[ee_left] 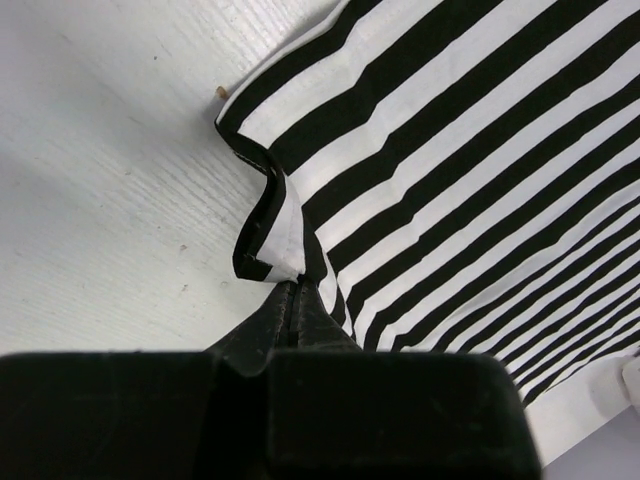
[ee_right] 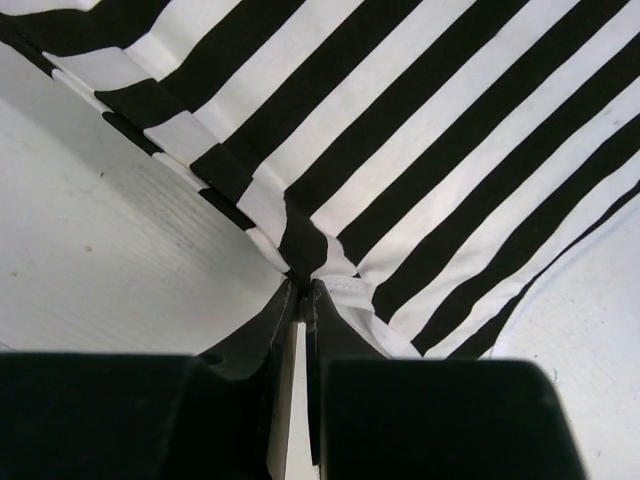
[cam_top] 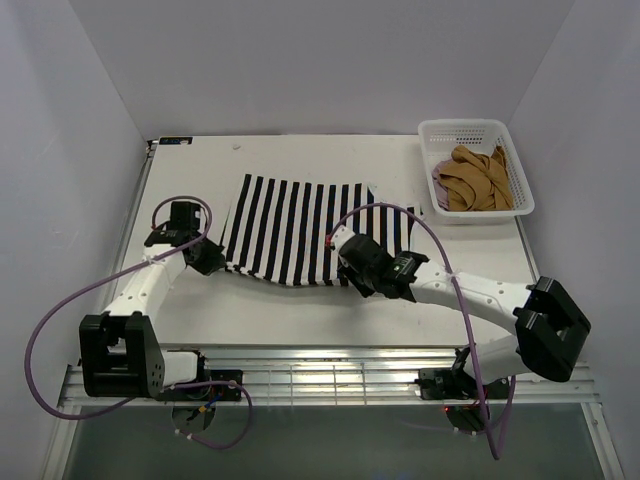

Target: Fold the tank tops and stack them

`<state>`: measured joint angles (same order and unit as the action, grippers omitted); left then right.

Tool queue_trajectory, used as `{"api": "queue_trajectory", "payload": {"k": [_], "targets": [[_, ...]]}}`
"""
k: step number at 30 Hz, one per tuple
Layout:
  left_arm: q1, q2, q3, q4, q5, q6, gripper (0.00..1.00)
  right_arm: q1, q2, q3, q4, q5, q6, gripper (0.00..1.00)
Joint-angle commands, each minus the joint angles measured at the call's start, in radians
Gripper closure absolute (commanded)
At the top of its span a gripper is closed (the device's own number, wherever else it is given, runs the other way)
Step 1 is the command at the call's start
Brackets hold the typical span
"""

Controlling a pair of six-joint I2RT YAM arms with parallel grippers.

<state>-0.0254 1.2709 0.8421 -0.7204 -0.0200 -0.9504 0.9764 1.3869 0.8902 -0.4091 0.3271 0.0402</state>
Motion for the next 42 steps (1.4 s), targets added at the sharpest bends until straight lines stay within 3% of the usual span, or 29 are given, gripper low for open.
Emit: {"api": "queue_trajectory", "payload": {"k": [1, 17, 27, 30, 41, 42], "targets": [[0.005, 0.039, 0.07, 0.016, 0.006, -0.007, 1.0, -0.034, -0.002, 0.069, -0.007, -0.003, -0.036, 0.92], [0.005, 0.263, 0.262, 0.068, -0.009, 0.015, 1.0, -0.217, 0.129, 0.205, -0.017, -0.115, -0.149, 0.92], [0.005, 0.412, 0.397, 0.085, -0.008, 0.064, 1.0, -0.278, 0.222, 0.269, -0.019, -0.132, -0.18, 0.92], [0.002, 0.442, 0.411, 0.111, 0.05, 0.081, 1.0, -0.294, 0.236, 0.274, -0.017, -0.151, -0.18, 0.92], [0.002, 0.564, 0.463, 0.116, 0.063, 0.102, 1.0, -0.338, 0.345, 0.315, 0.009, -0.139, -0.174, 0.92], [0.002, 0.571, 0.469, 0.115, 0.058, 0.096, 0.88, -0.34, 0.356, 0.323, 0.006, -0.128, -0.169, 0.9]]}}
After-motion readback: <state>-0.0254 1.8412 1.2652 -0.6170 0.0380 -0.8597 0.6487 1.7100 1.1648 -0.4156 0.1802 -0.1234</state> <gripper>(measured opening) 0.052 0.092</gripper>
